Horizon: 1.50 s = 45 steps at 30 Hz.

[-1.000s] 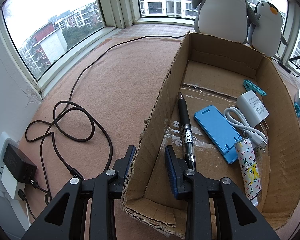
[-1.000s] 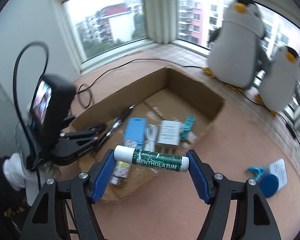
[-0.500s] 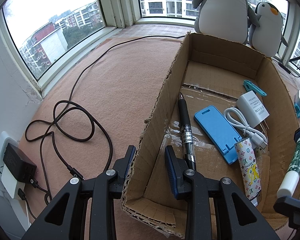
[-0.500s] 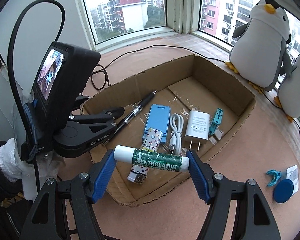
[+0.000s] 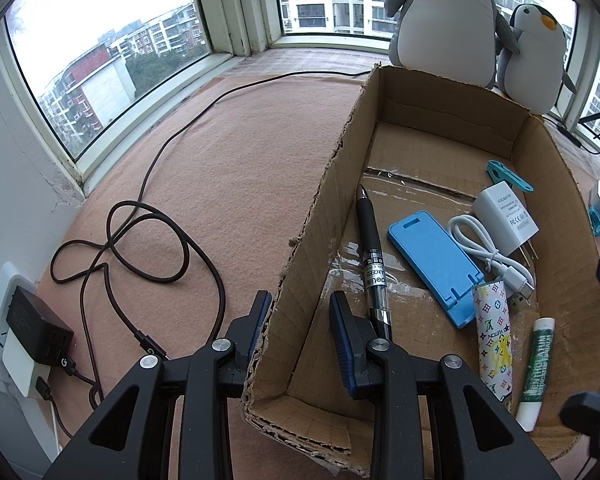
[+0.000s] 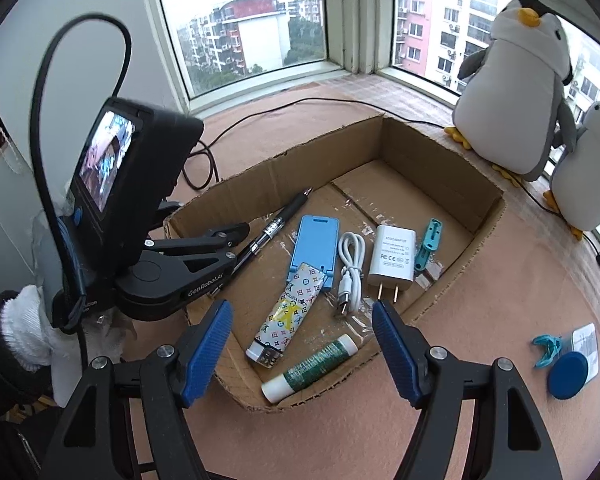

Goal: Organize rigid objects
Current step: 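Carry the Mentholatum stick into the box and open the right gripper, then move the right gripper back to the pile and grasp the blue tape measure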

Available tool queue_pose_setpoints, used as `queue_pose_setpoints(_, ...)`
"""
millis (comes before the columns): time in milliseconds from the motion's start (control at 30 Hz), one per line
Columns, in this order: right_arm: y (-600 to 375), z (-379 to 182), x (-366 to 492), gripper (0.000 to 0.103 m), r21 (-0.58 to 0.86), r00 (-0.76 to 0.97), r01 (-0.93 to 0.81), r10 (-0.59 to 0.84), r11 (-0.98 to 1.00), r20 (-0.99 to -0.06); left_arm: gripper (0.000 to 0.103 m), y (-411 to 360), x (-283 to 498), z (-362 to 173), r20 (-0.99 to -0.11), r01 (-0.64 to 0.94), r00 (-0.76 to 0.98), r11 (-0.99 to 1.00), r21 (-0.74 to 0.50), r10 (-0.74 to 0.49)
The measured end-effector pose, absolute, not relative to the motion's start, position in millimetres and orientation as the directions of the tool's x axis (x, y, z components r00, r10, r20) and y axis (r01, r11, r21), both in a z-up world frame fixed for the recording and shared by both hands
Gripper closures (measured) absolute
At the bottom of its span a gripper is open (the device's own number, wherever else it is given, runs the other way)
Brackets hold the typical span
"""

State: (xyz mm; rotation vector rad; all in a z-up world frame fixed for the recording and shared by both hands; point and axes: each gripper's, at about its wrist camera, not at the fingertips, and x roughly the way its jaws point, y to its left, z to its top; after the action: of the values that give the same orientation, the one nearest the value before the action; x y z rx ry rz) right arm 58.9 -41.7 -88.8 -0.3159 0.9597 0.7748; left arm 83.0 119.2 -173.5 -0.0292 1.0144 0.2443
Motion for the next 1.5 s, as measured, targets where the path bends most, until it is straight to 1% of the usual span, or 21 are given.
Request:
queue_pose_setpoints(200, -65, -79, 61, 0.034, 0.116, 0.368, -0.665, 0.459, 0.738, -0.809, 0.071, 119, 84, -173, -0.843, -0.215, 0.503, 0.972, 0.089, 0.189)
queue_pose_setpoints(400, -120, -72, 75, 0.034, 0.180, 0.420, -0.551, 0.458, 0.815, -0.783, 0.071, 119, 83, -174, -0.843, -0.216, 0.503, 0.972, 0.090, 0.189)
queue_pose_setpoints(500, -155, -73, 88, 0.034, 0.208, 0.453, -0.466, 0.433, 0.860, -0.779, 0.071, 119, 83, -174, -0.843, -0.215, 0.504, 0.972, 0.091, 0.190)
queue_pose_setpoints(733, -247, -86, 129, 0.035, 0.387, 0.459, -0.212, 0.441, 0.897, -0.771, 0.071, 120, 83, -174, -0.843, -0.214, 0.503, 0.972, 0.093, 0.192)
queue_pose_setpoints(767, -259, -88, 136, 0.036, 0.404, 0.468, -0.178, 0.438, 0.897, -0.768, 0.071, 120, 83, -174, -0.843, -0.214, 0.503, 0.972, 0.093, 0.192)
queue_pose_setpoints(833, -277, -90, 149, 0.046, 0.419, 0.478, -0.127, 0.426, 0.899, -0.768, 0.071, 120, 83, -174, -0.843, -0.214, 0.503, 0.972, 0.094, 0.192)
queue_pose_setpoints(867, -283, -91, 154, 0.054, 0.422, 0.478, -0.109, 0.420, 0.900, -0.771, 0.071, 121, 83, -174, -0.843, -0.214, 0.502, 0.972, 0.095, 0.193)
queue_pose_setpoints(900, -290, -93, 161, 0.059, 0.427, 0.477, -0.089, 0.415, 0.900, -0.775, 0.071, 121, 83, -174, -0.843, -0.214, 0.502, 0.972, 0.095, 0.192)
queue_pose_setpoints(967, -299, -97, 171, 0.062, 0.432, 0.477, -0.064, 0.407, 0.900, -0.779, 0.071, 121, 83, -175, -0.843, -0.214, 0.502, 0.972, 0.096, 0.194)
queue_pose_setpoints(1100, -311, -105, 191, 0.071, 0.437, 0.477, -0.018, 0.392, 0.899, -0.787, 0.071, 121, 83, -175, -0.843, -0.214, 0.502, 0.972, 0.097, 0.194)
queue_pose_setpoints(1200, -317, -113, 204, 0.076, 0.439, 0.466, 0.006, 0.386, 0.899, -0.796, 0.071, 121, 83, -175, -0.843, -0.214, 0.502, 0.972, 0.096, 0.194)
queue_pose_setpoints(1367, -321, -129, 216, 0.081, 0.450, 0.435, 0.037, 0.391, 0.892, -0.811, 0.071, 121, 83, -175, -0.843, -0.214, 0.502, 0.972, 0.096, 0.194)
queue_pose_setpoints(1500, -319, -133, 215, 0.082, 0.464, 0.417, 0.031, 0.411, 0.885, -0.811, 0.071, 120, 83, -175, -0.843, -0.214, 0.502, 0.972, 0.097, 0.195)
